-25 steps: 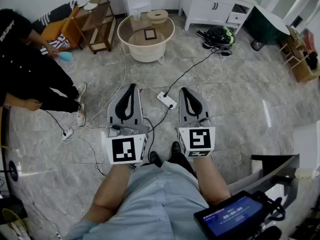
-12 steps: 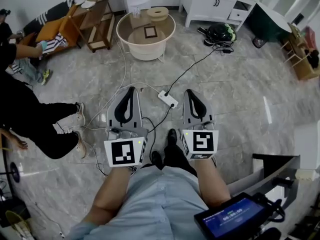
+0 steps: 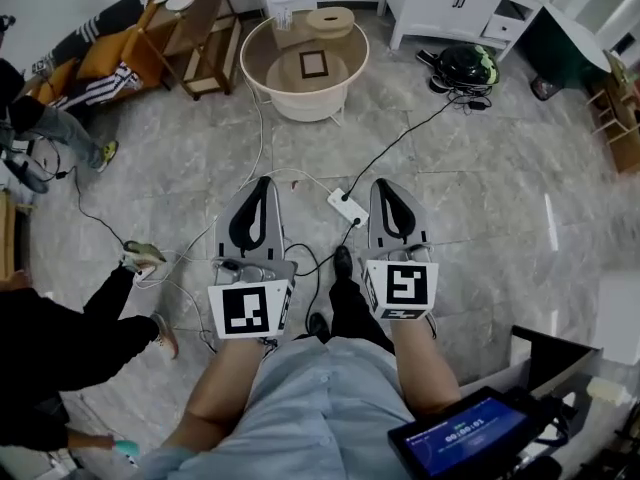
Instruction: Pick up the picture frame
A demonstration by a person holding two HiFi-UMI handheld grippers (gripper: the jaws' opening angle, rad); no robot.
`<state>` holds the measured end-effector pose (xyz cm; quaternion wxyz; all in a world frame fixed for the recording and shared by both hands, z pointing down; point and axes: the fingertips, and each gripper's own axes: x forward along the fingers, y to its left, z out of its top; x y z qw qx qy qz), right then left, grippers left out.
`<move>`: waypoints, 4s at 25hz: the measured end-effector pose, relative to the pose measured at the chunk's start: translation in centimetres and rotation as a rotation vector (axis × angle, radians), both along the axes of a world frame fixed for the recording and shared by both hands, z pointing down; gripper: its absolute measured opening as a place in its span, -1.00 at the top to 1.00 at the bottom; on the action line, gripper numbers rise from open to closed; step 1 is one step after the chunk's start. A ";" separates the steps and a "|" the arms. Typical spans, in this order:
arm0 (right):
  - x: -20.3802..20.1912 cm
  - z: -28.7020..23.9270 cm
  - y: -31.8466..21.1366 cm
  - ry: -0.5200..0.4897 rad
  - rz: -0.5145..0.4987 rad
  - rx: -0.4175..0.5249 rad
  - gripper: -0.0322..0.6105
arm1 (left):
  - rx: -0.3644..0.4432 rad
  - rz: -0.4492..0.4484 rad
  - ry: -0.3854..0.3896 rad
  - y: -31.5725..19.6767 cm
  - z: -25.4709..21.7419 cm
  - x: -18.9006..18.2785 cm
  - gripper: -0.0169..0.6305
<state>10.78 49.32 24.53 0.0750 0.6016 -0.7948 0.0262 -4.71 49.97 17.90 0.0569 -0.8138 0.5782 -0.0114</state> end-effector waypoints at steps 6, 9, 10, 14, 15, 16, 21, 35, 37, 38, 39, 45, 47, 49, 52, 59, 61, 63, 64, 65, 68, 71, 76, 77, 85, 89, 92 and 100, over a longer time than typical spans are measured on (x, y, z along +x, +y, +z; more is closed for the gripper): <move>3.2 -0.6 -9.5 -0.025 -0.019 -0.011 0.86 | -0.001 -0.042 -0.047 -9.1 -1.3 2.1 0.91; 4.7 -1.6 -13.0 -0.033 -0.026 0.001 0.86 | 0.000 -0.065 -0.049 -12.1 -2.3 2.8 0.91; 5.0 -1.9 -14.0 -0.039 -0.027 0.006 0.86 | 0.003 -0.072 -0.055 -12.9 -2.8 2.9 0.91; 5.6 -2.6 -17.4 -0.048 -0.031 0.012 0.86 | 0.016 -0.084 -0.081 -15.4 -4.0 3.4 0.91; 5.6 -2.6 -18.1 -0.046 -0.034 0.011 0.86 | 0.017 -0.087 -0.082 -15.9 -4.1 3.4 0.91; 5.5 -2.6 -18.7 -0.043 -0.037 0.010 0.86 | 0.017 -0.091 -0.079 -16.6 -4.1 3.3 0.91; 4.2 -1.9 -21.7 -0.027 -0.045 0.000 0.86 | 0.006 -0.099 -0.065 -19.5 -3.2 2.0 0.91; -4.3 2.8 -38.4 0.047 -0.009 -0.070 0.86 | -0.042 -0.058 0.053 -38.1 1.5 -6.3 0.91; -6.1 2.7 -41.8 0.054 0.007 -0.068 0.86 | -0.041 -0.044 0.064 -41.7 1.5 -8.1 0.91; -6.9 2.6 -43.2 0.056 0.015 -0.066 0.86 | -0.039 -0.037 0.068 -43.3 1.4 -9.0 0.91; -7.7 2.4 -44.5 0.056 0.024 -0.063 0.86 | -0.036 -0.028 0.068 -44.8 1.3 -9.8 0.91; -10.7 0.1 -49.7 0.075 0.069 -0.013 0.86 | 0.010 0.004 0.048 -50.7 -0.1 -13.6 0.91; -11.1 -0.8 -50.5 0.082 0.081 0.001 0.86 | 0.013 0.013 0.039 -51.7 -0.3 -14.2 0.91; -11.2 -1.6 -51.3 0.091 0.090 0.013 0.86 | 0.017 0.023 0.045 -52.7 -0.6 -14.4 0.91; -11.1 -2.4 -52.3 0.101 0.100 0.023 0.86 | 0.025 0.034 0.048 -53.9 -1.2 -14.3 0.91; -10.8 -2.1 -55.1 0.109 0.114 0.029 0.86 | 0.026 0.053 0.043 -56.6 -0.7 -13.8 0.91; -10.7 -1.4 -56.3 0.111 0.117 0.021 0.86 | 0.014 0.056 0.037 -58.0 0.0 -13.7 0.91; -10.3 -0.6 -57.6 0.110 0.119 0.004 0.86 | 0.001 0.060 0.029 -59.4 0.5 -13.2 0.91; -10.0 -0.1 -58.2 0.107 0.120 -0.005 0.86 | -0.004 0.063 0.024 -60.2 0.7 -12.9 0.91; -9.6 0.3 -59.0 0.104 0.120 -0.014 0.86 | -0.008 0.064 0.021 -61.0 1.0 -12.6 0.91; -8.8 1.8 -60.8 0.100 0.110 -0.044 0.86 | -0.034 0.059 0.015 -63.2 2.0 -11.8 0.91; -8.1 3.6 -63.0 0.098 0.097 -0.082 0.86 | -0.059 0.050 0.016 -65.6 3.5 -11.0 0.91; -6.9 7.3 -66.7 0.089 0.075 -0.143 0.85 | -0.110 0.039 0.006 -69.5 6.8 -9.7 0.91; -6.7 8.0 -67.3 0.086 0.070 -0.155 0.85 | -0.121 0.036 0.004 -70.1 7.4 -9.4 0.91; -5.3 14.9 -72.4 0.067 0.035 -0.275 0.85 | -0.217 0.025 -0.022 -75.5 13.2 -7.3 0.91; -5.0 18.4 -74.0 0.059 0.019 -0.330 0.85 | -0.264 0.016 -0.021 -77.3 16.2 -6.6 0.91; -4.8 20.9 -74.8 0.058 0.008 -0.367 0.85 | -0.295 0.014 -0.018 -78.2 18.1 -6.0 0.91; -4.4 27.3 -76.0 0.050 -0.023 -0.455 0.85 | -0.370 -0.001 -0.018 -79.5 23.5 -4.7 0.91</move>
